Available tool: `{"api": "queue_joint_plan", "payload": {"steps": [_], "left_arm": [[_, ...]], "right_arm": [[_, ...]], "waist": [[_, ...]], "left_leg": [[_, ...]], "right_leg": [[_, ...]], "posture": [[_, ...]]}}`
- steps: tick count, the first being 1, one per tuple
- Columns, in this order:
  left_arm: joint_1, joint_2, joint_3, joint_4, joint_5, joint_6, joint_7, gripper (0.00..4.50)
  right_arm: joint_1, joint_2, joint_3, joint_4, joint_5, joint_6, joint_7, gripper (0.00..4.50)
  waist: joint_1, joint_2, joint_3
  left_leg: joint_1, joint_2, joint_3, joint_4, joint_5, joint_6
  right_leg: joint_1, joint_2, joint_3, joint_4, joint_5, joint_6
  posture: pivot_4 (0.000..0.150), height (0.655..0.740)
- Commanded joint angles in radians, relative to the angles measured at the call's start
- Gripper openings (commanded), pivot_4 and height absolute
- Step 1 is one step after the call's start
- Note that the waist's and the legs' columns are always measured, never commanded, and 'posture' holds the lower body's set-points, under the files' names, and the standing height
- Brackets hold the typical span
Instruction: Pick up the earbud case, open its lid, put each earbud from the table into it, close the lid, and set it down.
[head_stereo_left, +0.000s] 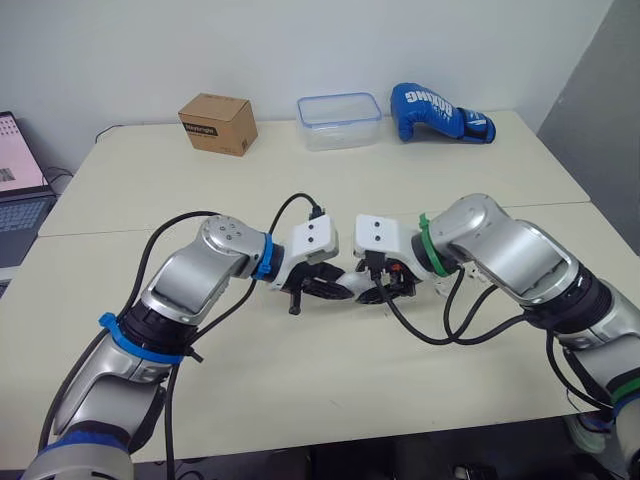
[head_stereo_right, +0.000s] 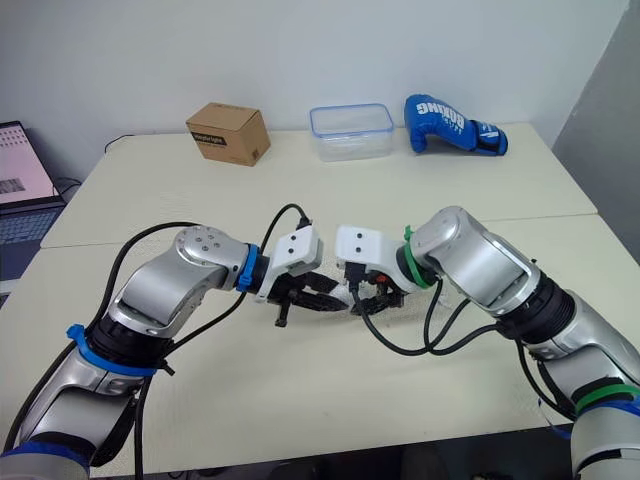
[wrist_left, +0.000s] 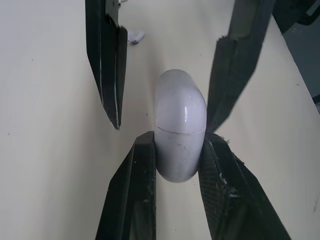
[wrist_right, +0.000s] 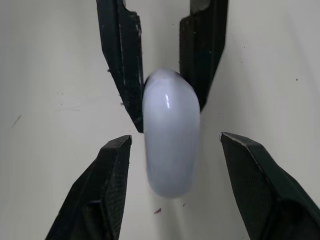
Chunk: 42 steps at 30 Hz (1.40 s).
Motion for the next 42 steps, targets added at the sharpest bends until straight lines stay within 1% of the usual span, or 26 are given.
{"api": "queue_joint_plan", "payload": {"steps": [1, 4, 6, 11, 15, 17, 19, 24, 26, 32, 42], "left_arm": [[0.038, 0.023, 0.066, -0.033, -0.018, -0.029, 0.018, 0.77], [0.081, 0.023, 0.101, -0.043, -0.033, -0.036, 0.038, 0.77], [0.126, -0.006, 0.148, -0.04, -0.044, -0.109, 0.065, 0.77], [0.221, -0.08, 0.253, -0.009, -0.124, -0.174, 0.091, 0.77], [0.257, -0.116, 0.279, 0.011, -0.172, -0.162, 0.097, 0.77], [0.281, -0.146, 0.297, 0.033, -0.185, -0.251, 0.073, 0.77], [0.289, -0.173, 0.314, 0.06, -0.207, -0.303, 0.051, 0.77], [0.261, -0.225, 0.318, 0.171, -0.192, -0.423, 0.038, 0.77], [0.252, -0.237, 0.315, 0.199, -0.195, -0.445, 0.025, 0.77], [0.239, -0.247, 0.304, 0.22, -0.206, -0.455, -0.008, 0.77], [0.236, -0.247, 0.301, 0.199, -0.216, -0.427, -0.021, 0.77]], "right_arm": [[0.036, -0.047, -0.092, -0.048, 0.028, -0.047, 0.027, 2.75], [0.082, -0.068, -0.154, -0.06, 0.056, -0.065, 0.031, 2.75], [0.122, -0.07, -0.215, -0.07, 0.085, -0.071, 0.024, 2.75], [0.23, -0.055, -0.355, -0.088, 0.153, -0.083, -0.012, 2.75], [0.301, 0.008, -0.457, -0.09, 0.207, -0.09, -0.077, 2.75], [0.328, 0.038, -0.483, -0.089, 0.221, -0.098, -0.108, 2.75], [0.348, 0.064, -0.496, -0.091, 0.232, -0.107, -0.132, 2.75], [0.377, 0.118, -0.523, -0.101, 0.264, -0.128, -0.175, 2.75], [0.38, 0.131, -0.527, -0.103, 0.275, -0.132, -0.192, 2.75], [0.384, 0.15, -0.518, -0.103, 0.281, -0.139, -0.224, 2.75], [0.351, 0.172, -0.47, -0.04, 0.239, -0.154, -0.266, 2.75]], "waist": [[0.0, 0.0, 0.0], [0.0, 0.0, 0.0], [0.001, 0.0, 0.0], [0.003, 0.0, 0.0], [0.003, 0.0, 0.0], [0.003, 0.0, 0.0], [0.003, 0.0, 0.0], [0.004, 0.0, 0.0], [0.003, 0.0, 0.0], [0.002, 0.0, 0.0], [0.001, 0.0, 0.0]], "left_leg": [[0.0, 0.0, 0.0, 0.0, 0.0, 0.0], [0.0, 0.0, 0.0, 0.0, 0.0, 0.0], [0.0, 0.0, 0.0, 0.0, 0.0, 0.0], [0.0, 0.0, 0.001, 0.0, 0.0, 0.0], [0.0, 0.0, 0.001, 0.001, 0.0, 0.0], [0.001, 0.0, 0.002, 0.001, 0.0, 0.0], [0.001, 0.0, 0.002, 0.001, 0.0, 0.0], [0.001, 0.0, 0.002, 0.001, 0.0, 0.0], [0.001, 0.0, 0.002, 0.001, 0.0, 0.0], [0.001, 0.0, 0.002, 0.001, 0.0, 0.0], [0.001, 0.0, 0.002, 0.001, 0.0, 0.0]], "right_leg": [[0.0, 0.0, 0.0, 0.0, 0.0, 0.0], [0.0, 0.0, 0.0, 0.0, 0.0, 0.0], [0.0, 0.0, 0.0, 0.0, 0.0, 0.0], [0.0, -0.001, 0.0, 0.0, 0.0, 0.0], [0.0, -0.001, 0.001, 0.001, 0.0, -0.001], [0.0, -0.001, 0.001, 0.001, 0.0, -0.001], [0.0, -0.001, 0.001, 0.0, 0.0, -0.001], [0.0, -0.001, 0.001, 0.0, 0.001, -0.001], [0.0, -0.001, 0.002, 0.0, 0.001, -0.001], [0.0, -0.001, 0.001, 0.0, 0.001, -0.001], [0.0, -0.001, 0.001, 0.0, 0.001, -0.001]], "posture": [[0.15, 0.7307], [0.15, 0.7307], [0.15, 0.7307], [0.15, 0.7307], [0.15, 0.7307], [0.15, 0.7307], [0.15, 0.7307], [0.15, 0.7307], [0.15, 0.7307], [0.15, 0.7307], [0.15, 0.7307]]}}
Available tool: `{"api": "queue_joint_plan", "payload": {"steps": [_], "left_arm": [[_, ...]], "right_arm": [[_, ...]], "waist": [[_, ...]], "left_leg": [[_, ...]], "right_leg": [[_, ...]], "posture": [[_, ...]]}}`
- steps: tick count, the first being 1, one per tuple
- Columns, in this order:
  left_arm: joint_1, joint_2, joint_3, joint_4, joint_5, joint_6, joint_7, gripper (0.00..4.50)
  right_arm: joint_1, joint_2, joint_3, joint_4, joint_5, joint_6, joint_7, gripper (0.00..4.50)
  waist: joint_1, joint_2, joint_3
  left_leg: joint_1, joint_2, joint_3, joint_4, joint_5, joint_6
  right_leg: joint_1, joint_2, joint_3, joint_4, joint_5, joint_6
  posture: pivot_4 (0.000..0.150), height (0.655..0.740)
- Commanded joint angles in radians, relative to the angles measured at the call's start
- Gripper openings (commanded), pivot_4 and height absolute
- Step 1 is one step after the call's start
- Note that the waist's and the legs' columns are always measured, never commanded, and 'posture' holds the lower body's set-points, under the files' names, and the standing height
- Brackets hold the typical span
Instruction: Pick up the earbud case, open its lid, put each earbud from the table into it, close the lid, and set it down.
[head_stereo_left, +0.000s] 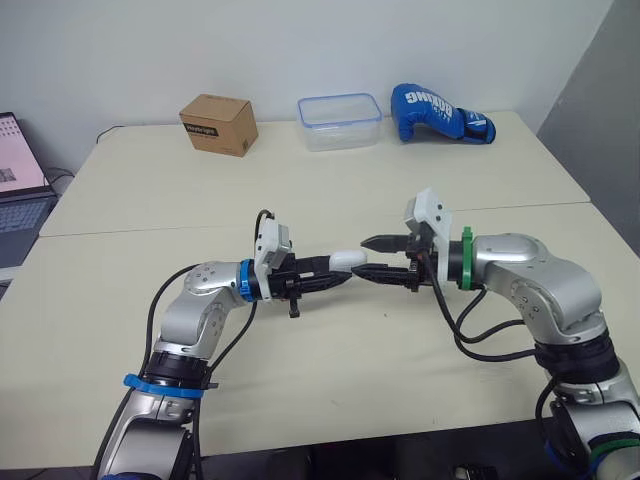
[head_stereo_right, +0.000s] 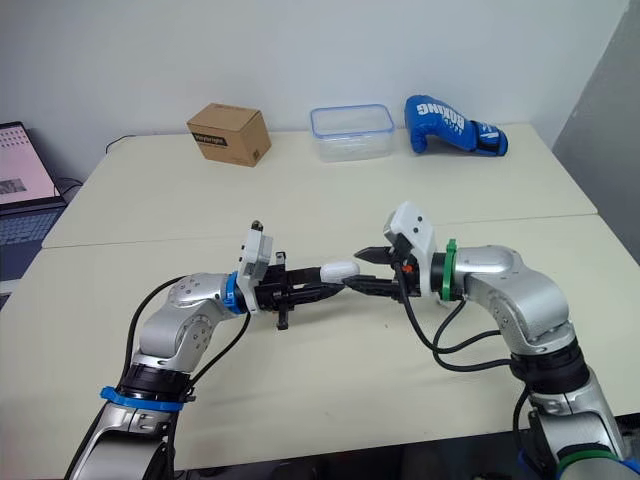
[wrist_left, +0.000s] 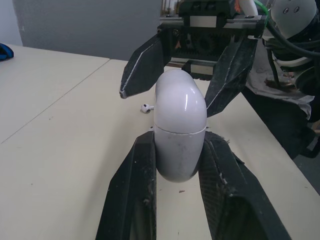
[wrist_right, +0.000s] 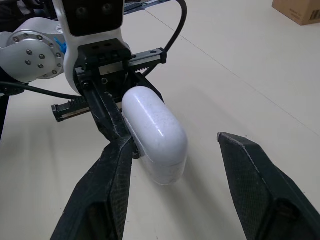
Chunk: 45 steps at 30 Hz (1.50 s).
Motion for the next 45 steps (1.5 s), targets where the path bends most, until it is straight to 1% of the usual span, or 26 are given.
{"api": "queue_joint_plan", "payload": {"steps": [1, 11, 21, 26, 30, 35, 38, 40, 42, 45], "left_arm": [[-0.014, -0.003, 0.008, -0.038, -0.031, 0.004, -0.011, 0.77], [0.018, 0.018, 0.001, -0.062, -0.03, 0.004, -0.03, 0.77], [0.024, 0.017, -0.005, -0.066, -0.03, 0.004, -0.032, 0.77], [0.022, 0.011, -0.001, -0.057, -0.028, -0.002, -0.022, 0.77], [0.0, 0.016, 0.036, -0.017, -0.031, -0.015, -0.005, 0.77], [-0.021, 0.029, 0.063, -0.003, -0.04, -0.013, -0.008, 0.77], [-0.021, 0.035, 0.071, -0.013, -0.045, -0.009, -0.008, 0.77], [-0.018, 0.035, 0.076, -0.029, -0.053, -0.001, -0.006, 0.77], [-0.013, 0.036, 0.08, -0.048, -0.061, 0.0, -0.002, 0.77], [-0.009, 0.039, 0.081, -0.065, -0.067, 0.009, 0.002, 0.77]], "right_arm": [[-0.034, 0.006, -0.002, 0.008, -0.009, -0.02, -0.015, 2.75], [-0.064, 0.028, -0.012, 0.038, -0.003, -0.04, -0.023, 2.75], [-0.075, 0.031, -0.015, 0.045, -0.001, -0.062, -0.028, 2.75], [-0.074, 0.013, -0.015, 0.027, 0.026, -0.04, -0.001, 2.75], [-0.104, -0.052, -0.059, 0.015, 0.093, 0.018, 0.057, 2.75], [-0.158, -0.185, -0.041, 0.096, 0.039, 0.039, 0.094, 2.75], [-0.158, -0.268, 0.012, 0.147, -0.033, 0.015, 0.12, 2.75], [-0.147, -0.295, 0.035, 0.171, -0.066, -0.005, 0.132, 2.75], [-0.127, -0.318, 0.083, 0.197, -0.128, -0.035, 0.129, 2.75], [-0.118, -0.312, 0.131, 0.257, -0.215, -0.052, 0.087, 2.75]], "waist": [[0.0, 0.0, 0.0], [-0.001, 0.0, 0.0], [-0.001, 0.0, 0.0], [-0.001, 0.0, 0.0], [0.0, 0.0, 0.0], [0.0, 0.0, 0.0], [0.0, 0.0, 0.0], [-0.001, 0.0, 0.0], [-0.001, 0.0, 0.0], [-0.001, 0.0, 0.0]], "left_leg": [[0.0, 0.0, 0.0, 0.0, 0.0, 0.0], [0.0, 0.0, 0.0, 0.0, 0.0, 0.0], [0.0, 0.0, 0.0, 0.0, 0.0, 0.0], [0.0, 0.0, 0.0, 0.0, 0.0, 0.0], [0.0, 0.0, 0.0, 0.0, 0.0, 0.0], [0.0, 0.0, 0.0, 0.0, 0.0, 0.0], [0.0, 0.0, 0.001, 0.0, 0.0, 0.0], [0.0, 0.0, 0.001, 0.0, 0.0, 0.0], [0.0, 0.0, 0.001, 0.0, 0.0, 0.0], [0.0, 0.0, 0.002, 0.0, 0.0, 0.0]], "right_leg": [[0.0, 0.0, 0.0, 0.0, 0.0, 0.0], [0.0, 0.0, 0.0, 0.0, 0.0, 0.0], [0.0, 0.0, 0.0, 0.0, 0.0, 0.0], [0.0, 0.0, 0.0, 0.0, 0.0, 0.0], [0.0, 0.0, 0.0, -0.001, 0.0, 0.0], [0.0, 0.0, -0.001, 0.0, 0.0, 0.0], [0.0, 0.0, 0.0, -0.001, 0.0, 0.0], [0.0, 0.0, 0.0, -0.001, 0.0, 0.0], [0.0, 0.0, 0.0, -0.001, 0.0, 0.0], [0.0, 0.0, 0.001, -0.001, 0.0, 0.0]], "posture": [[0.15, 0.7307], [0.15, 0.7307], [0.15, 0.7307], [0.15, 0.7307], [0.15, 0.7307], [0.15, 0.7307], [0.15, 0.7307], [0.15, 0.7307], [0.15, 0.7307], [0.15, 0.7307]]}}
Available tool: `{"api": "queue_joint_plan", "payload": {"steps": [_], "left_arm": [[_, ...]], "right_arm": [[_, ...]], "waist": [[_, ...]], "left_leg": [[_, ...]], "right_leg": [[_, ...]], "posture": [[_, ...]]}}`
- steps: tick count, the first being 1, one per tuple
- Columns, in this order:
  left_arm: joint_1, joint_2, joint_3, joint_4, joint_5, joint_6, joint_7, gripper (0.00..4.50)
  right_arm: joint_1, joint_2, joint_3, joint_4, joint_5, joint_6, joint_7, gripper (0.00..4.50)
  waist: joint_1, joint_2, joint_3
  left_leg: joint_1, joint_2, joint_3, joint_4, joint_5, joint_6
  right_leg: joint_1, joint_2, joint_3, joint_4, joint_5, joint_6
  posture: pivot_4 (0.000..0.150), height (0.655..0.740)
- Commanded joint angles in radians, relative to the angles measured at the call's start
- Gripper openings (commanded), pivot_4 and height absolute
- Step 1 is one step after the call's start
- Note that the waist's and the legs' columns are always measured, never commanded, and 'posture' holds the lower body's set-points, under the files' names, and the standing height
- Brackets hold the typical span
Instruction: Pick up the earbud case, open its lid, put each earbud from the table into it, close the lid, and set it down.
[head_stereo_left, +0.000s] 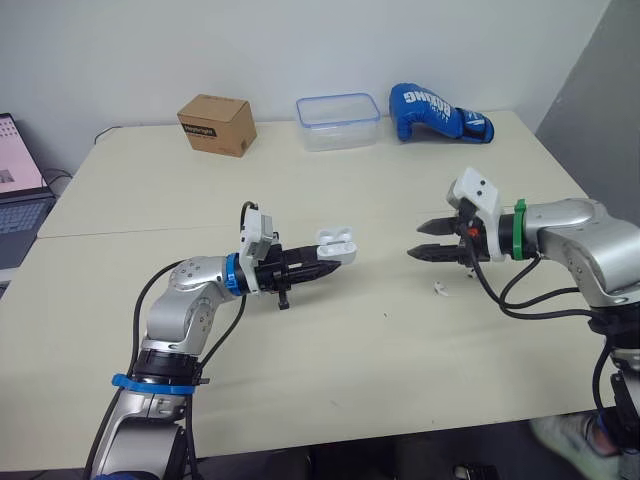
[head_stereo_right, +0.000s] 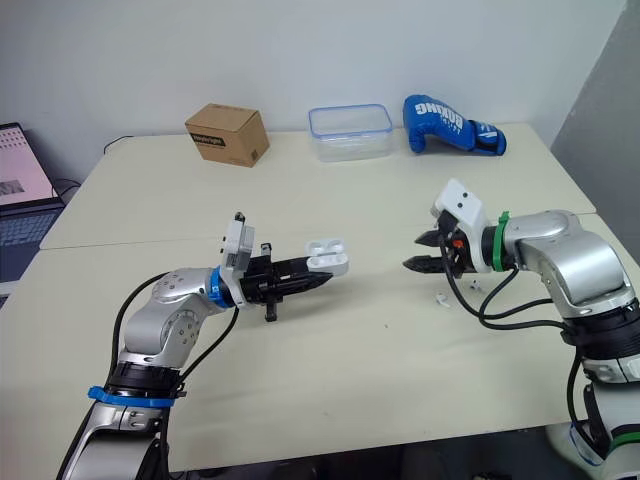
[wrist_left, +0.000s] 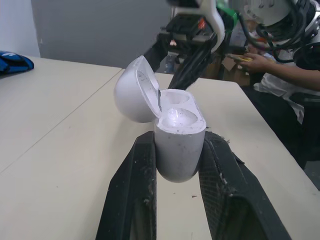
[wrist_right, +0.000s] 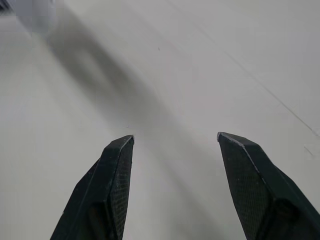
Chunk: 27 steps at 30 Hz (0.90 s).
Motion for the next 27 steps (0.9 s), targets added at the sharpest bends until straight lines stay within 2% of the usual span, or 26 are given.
{"api": "queue_joint_plan", "payload": {"steps": [1, 8, 27], "left_arm": [[-0.001, 0.014, 0.023, -0.055, -0.032, 0.002, 0.001, 0.77], [0.009, 0.018, 0.025, -0.084, -0.033, 0.014, 0.01, 0.77], [0.026, 0.027, 0.017, -0.114, -0.029, 0.027, 0.017, 0.77]], "right_arm": [[0.007, 0.008, 0.033, 0.049, -0.087, -0.029, -0.039, 2.75], [0.059, 0.008, 0.082, 0.095, -0.18, -0.06, -0.034, 2.75], [0.154, -0.004, 0.062, 0.077, -0.212, -0.042, 0.025, 2.75]], "waist": [[0.0, 0.0, 0.0], [0.0, 0.0, 0.0], [0.002, 0.0, 0.0]], "left_leg": [[0.0, 0.0, 0.0, 0.0, 0.0, 0.0], [0.0, 0.0, 0.0, 0.0, 0.0, 0.0], [0.0, 0.0, 0.0, 0.0, 0.0, 0.0]], "right_leg": [[0.0, 0.0, 0.0, 0.0, 0.0, 0.0], [0.0, 0.0, 0.0, 0.0, 0.0, 0.0], [0.0, 0.0, 0.0, 0.0, 0.0, 0.0]], "posture": [[0.15, 0.7307], [0.15, 0.7307], [0.15, 0.7307]]}}
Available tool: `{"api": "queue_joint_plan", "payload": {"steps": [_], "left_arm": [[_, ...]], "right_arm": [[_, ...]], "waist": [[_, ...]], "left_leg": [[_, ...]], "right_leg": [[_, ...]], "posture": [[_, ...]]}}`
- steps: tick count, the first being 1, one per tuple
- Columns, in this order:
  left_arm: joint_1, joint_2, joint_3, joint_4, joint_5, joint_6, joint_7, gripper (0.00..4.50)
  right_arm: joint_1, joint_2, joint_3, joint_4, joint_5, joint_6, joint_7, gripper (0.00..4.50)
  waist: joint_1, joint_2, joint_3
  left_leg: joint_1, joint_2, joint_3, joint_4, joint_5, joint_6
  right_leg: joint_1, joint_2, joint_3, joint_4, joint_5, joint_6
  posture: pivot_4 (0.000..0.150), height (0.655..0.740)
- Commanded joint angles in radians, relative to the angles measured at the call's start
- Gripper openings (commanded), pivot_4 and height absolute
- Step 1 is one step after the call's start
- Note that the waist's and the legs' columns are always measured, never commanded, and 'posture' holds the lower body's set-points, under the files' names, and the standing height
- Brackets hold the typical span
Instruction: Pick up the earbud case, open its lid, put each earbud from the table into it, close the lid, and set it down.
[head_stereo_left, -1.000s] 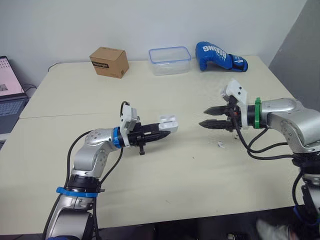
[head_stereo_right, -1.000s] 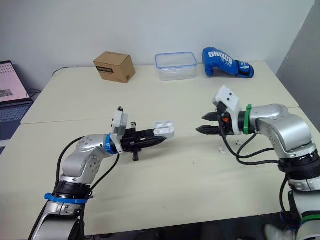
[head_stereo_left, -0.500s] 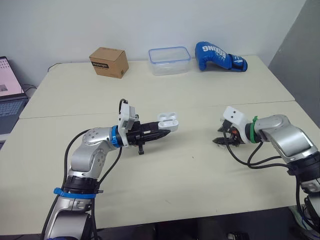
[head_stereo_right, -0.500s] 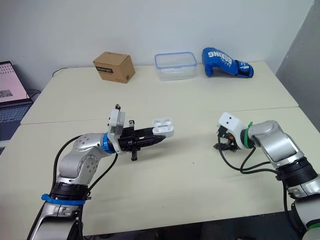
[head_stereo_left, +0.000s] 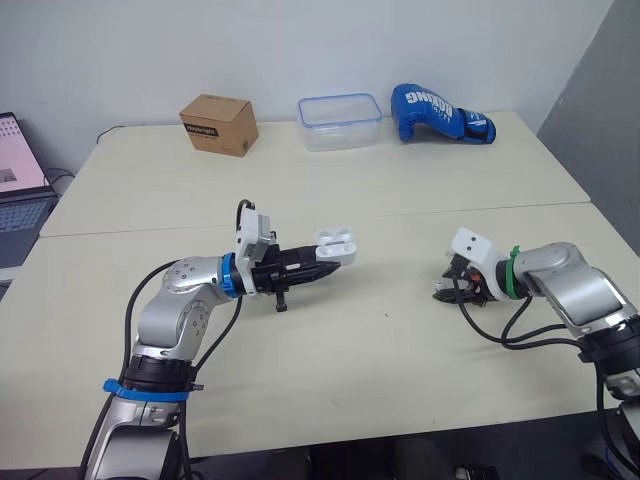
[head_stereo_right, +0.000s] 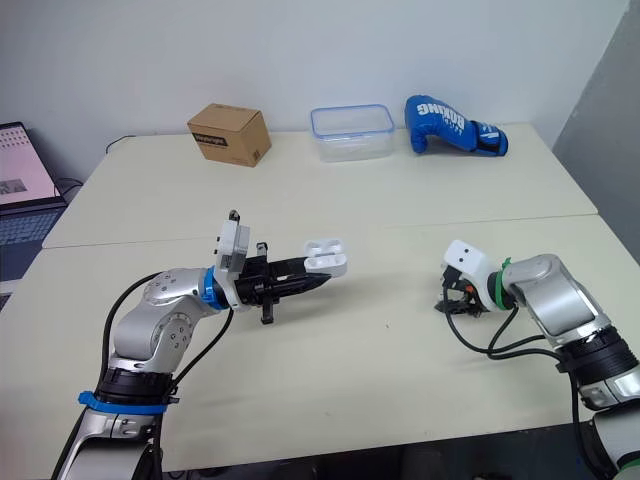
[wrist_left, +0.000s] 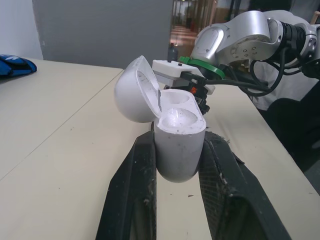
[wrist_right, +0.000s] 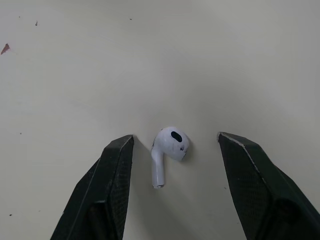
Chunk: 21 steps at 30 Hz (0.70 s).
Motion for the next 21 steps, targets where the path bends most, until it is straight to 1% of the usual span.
{"api": "queue_joint_plan", "payload": {"steps": [1, 3, 4, 6, 8, 16, 17, 18, 19, 20, 21], "left_arm": [[-0.001, 0.006, 0.008, -0.037, -0.022, -0.009, -0.003, 0.77], [-0.001, 0.005, 0.006, -0.036, -0.021, -0.01, -0.002, 0.77], [-0.001, 0.005, 0.005, -0.037, -0.02, -0.011, -0.002, 0.77], [-0.001, 0.004, 0.004, -0.036, -0.018, -0.012, -0.002, 0.77], [-0.002, 0.003, 0.003, -0.036, -0.018, -0.012, -0.002, 0.77], [-0.004, 0.007, 0.003, -0.033, -0.013, -0.015, -0.003, 0.77], [-0.004, 0.007, 0.003, -0.033, -0.013, -0.015, -0.003, 0.77], [-0.004, 0.007, 0.002, -0.033, -0.013, -0.015, -0.003, 0.77], [-0.004, 0.007, 0.002, -0.032, -0.012, -0.016, -0.004, 0.77], [-0.004, 0.007, 0.002, -0.031, -0.012, -0.016, -0.005, 0.77], [-0.003, 0.008, 0.002, -0.032, -0.012, -0.017, -0.006, 0.77]], "right_arm": [[0.013, -0.01, -0.013, -0.027, -0.004, 0.02, 0.012, 2.75], [0.015, -0.005, -0.012, -0.032, -0.005, 0.026, 0.008, 2.75], [0.016, -0.003, -0.011, -0.033, -0.006, 0.027, 0.006, 2.59], [0.018, 0.001, -0.006, -0.033, -0.011, 0.028, 0.002, 2.2], [0.02, 0.003, 0.0, -0.033, -0.017, 0.028, -0.002, 1.57], [0.026, -0.001, 0.004, -0.027, -0.028, 0.021, 0.001, 1.57], [0.027, -0.003, 0.003, -0.026, -0.028, 0.019, 0.002, 1.19], [0.028, -0.005, 0.003, -0.026, -0.029, 0.017, 0.003, 0.99], [0.029, -0.006, 0.003, -0.025, -0.03, 0.015, 0.003, 0.63], [0.029, -0.006, 0.003, -0.025, -0.031, 0.013, 0.004, 0.41], [0.03, -0.009, 0.003, -0.024, -0.032, 0.011, 0.006, 0.41]], "waist": [[0.0, 0.0, 0.0], [0.0, 0.0, 0.0], [0.0, 0.0, 0.0], [0.0, 0.0, 0.0], [0.0, 0.0, 0.0], [0.0, 0.0, 0.0], [0.0, 0.0, 0.0], [0.0, 0.0, 0.0], [0.0, 0.0, 0.0], [0.0, 0.0, 0.0], [0.0, 0.0, 0.0]], "left_leg": [[0.0, 0.0, 0.0, 0.0, 0.0, 0.0], [0.0, 0.0, 0.0, 0.0, 0.0, 0.0], [0.0, 0.0, 0.0, 0.0, 0.0, 0.0], [0.0, 0.0, 0.0, 0.0, 0.0, 0.0], [0.0, 0.0, 0.0, 0.0, 0.0, 0.0], [0.001, 0.0, 0.0, 0.0, 0.0, 0.0], [0.001, 0.0, 0.0, 0.0, 0.0, 0.0], [0.001, 0.0, 0.0, 0.0, 0.0, 0.0], [0.001, 0.0, 0.0, 0.0, 0.0, 0.0], [0.001, 0.0, 0.0, 0.0, 0.0, 0.0], [0.001, 0.0, 0.0, 0.0, 0.0, 0.0]], "right_leg": [[0.0, 0.0, 0.0, 0.0, 0.0, 0.0], [0.0, 0.0, 0.0, 0.0, 0.0, 0.0], [0.0, 0.0, 0.0, 0.0, 0.0, 0.0], [0.0, 0.0, 0.0, 0.0, 0.0, 0.0], [0.0, 0.0, 0.0, 0.0, 0.0, 0.0], [0.001, 0.0, 0.0, 0.0, 0.0, 0.0], [0.001, 0.0, 0.0, 0.0, 0.0, 0.0], [0.001, 0.0, 0.0, 0.0, 0.0, 0.0], [0.001, 0.0, 0.0, 0.0, 0.0, 0.0], [0.001, 0.0, 0.0, 0.0, 0.0, 0.0], [0.001, 0.0, 0.0, 0.0, 0.0, 0.0]], "posture": [[0.15, 0.7307], [0.15, 0.7307], [0.15, 0.7307], [0.15, 0.7307], [0.15, 0.7307], [0.15, 0.7307], [0.15, 0.7307], [0.15, 0.7307], [0.15, 0.7307], [0.15, 0.7307], [0.15, 0.7307]]}}
